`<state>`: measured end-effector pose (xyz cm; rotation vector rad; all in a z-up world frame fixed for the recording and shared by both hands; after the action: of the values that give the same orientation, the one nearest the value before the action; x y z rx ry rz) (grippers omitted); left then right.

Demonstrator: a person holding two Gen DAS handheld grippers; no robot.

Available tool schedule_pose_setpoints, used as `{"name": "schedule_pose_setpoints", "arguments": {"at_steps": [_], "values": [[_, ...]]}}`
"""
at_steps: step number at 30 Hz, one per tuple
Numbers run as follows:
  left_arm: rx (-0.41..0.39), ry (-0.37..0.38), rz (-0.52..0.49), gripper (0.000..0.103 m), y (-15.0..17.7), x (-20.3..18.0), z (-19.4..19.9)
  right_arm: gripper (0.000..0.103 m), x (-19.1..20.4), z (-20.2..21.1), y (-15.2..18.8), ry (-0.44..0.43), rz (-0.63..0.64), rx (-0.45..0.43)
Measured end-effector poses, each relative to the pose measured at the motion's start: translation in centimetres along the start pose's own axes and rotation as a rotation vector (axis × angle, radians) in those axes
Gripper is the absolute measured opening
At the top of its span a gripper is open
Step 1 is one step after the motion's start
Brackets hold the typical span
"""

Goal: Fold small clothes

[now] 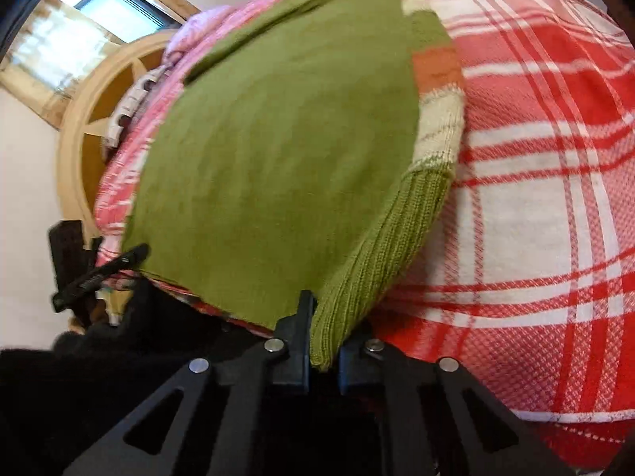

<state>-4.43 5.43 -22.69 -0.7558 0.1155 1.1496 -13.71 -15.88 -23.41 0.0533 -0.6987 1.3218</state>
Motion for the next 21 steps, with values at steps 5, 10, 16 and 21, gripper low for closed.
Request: {"name": "schedule_pose_setpoints", "arguments": {"at_steps": [5, 10, 16, 21], "values": [[-0.067, 0.012, -0.066, 0.007, -2.3, -1.9, 2.9, 0.008, 3.1, 4.5, -4.0, -0.184, -0.024, -0.132], [-0.133, 0.043, -0.083, 0.007, -7.2, -3.6, 5.0, 0.008, 5.2, 6.9, -10.7, -0.291, -0.042, -0.251], [-0.143, 0.016, -0.005, 0.007, -14.4, -2.7, 3.8, 0.008, 2.7, 5.1, -19.0, -0.293, -0.167, -0.318], [-0.122, -0.13, 0.016, 0.014, -18.4, -0.2, 0.5, 0.009, -1.3, 1.4, -22.7, -0.205, -0.255, -0.324]]}}
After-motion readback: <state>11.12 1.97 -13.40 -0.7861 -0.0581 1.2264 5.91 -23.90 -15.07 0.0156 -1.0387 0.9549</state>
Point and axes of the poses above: each gripper's, at about its wrist camera, not at the fingertips, and z roughly against the way its jaws point, x to its left, y to its underside, the point moved 8 cm from there along -z, roughly the way its jaws point, and after that the axes turned 2 degrees about y, right-handed, at the moved point
